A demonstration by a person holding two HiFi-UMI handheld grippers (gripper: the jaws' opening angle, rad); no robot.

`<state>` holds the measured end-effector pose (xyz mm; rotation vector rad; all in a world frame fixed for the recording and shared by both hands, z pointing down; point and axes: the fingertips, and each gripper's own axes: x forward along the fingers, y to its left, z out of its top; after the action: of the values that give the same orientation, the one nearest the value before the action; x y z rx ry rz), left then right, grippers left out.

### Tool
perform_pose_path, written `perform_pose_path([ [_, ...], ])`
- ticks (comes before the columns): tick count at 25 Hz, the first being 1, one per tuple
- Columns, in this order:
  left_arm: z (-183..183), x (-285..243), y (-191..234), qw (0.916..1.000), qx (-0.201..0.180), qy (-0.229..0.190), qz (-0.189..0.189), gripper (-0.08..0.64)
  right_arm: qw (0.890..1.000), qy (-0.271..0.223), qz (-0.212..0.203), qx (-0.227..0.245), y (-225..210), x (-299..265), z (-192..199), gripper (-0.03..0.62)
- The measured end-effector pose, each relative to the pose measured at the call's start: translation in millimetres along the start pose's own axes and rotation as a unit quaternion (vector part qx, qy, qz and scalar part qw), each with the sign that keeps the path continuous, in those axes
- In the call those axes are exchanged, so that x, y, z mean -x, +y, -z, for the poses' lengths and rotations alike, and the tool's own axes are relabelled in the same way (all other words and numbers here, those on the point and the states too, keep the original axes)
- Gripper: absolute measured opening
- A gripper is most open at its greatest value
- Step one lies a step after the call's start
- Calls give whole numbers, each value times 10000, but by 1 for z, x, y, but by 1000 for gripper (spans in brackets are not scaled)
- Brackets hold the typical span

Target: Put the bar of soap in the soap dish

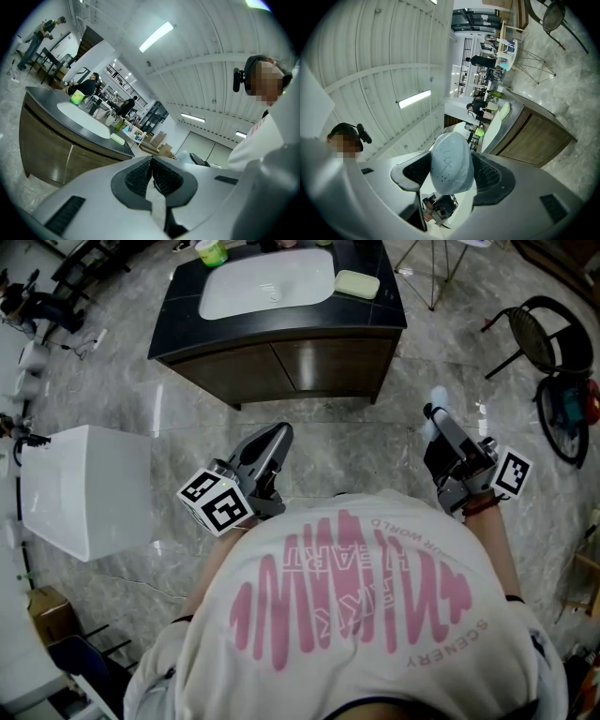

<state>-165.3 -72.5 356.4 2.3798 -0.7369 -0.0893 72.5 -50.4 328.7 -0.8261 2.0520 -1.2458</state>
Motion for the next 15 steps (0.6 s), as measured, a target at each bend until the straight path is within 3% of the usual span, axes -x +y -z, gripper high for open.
perform_pose_path([
  [15, -6, -11, 26, 10000, 7, 70, -5, 8, 10000, -27, 24, -49, -20, -19, -7, 278],
])
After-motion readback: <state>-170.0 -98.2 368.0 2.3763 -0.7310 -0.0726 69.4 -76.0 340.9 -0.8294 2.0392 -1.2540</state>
